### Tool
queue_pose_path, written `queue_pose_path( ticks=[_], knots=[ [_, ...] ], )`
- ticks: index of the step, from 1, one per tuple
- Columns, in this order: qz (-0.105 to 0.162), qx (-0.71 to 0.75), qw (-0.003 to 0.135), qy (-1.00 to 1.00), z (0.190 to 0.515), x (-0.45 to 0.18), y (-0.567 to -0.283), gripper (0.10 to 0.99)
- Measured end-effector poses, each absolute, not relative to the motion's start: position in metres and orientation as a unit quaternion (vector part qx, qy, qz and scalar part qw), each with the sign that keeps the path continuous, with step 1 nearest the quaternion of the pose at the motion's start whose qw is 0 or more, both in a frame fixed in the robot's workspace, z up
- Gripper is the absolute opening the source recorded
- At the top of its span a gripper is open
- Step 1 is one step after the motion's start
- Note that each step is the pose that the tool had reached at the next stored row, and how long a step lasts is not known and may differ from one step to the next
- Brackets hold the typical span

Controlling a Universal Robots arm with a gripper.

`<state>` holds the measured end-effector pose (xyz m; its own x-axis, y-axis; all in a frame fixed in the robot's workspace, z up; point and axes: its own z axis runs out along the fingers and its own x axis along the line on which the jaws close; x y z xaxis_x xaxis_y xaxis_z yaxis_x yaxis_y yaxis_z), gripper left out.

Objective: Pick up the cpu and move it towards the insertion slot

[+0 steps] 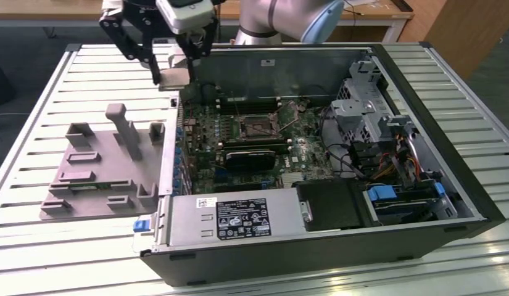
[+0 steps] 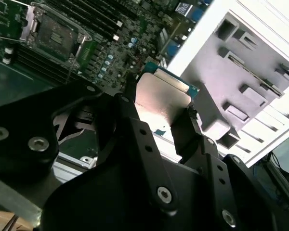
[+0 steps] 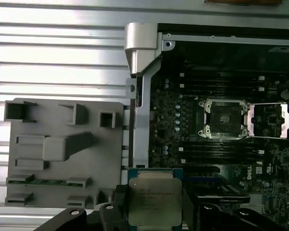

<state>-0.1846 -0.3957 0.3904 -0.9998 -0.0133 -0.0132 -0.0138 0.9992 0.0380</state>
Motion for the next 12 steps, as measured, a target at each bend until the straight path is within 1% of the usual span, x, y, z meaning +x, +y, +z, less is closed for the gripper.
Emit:
queue_pose_path(
  ticks=[12],
  knots=[
    [0.019, -0.007, 0.005, 1.000, 0.390, -0.132, -0.396, 0.537]
  ],
)
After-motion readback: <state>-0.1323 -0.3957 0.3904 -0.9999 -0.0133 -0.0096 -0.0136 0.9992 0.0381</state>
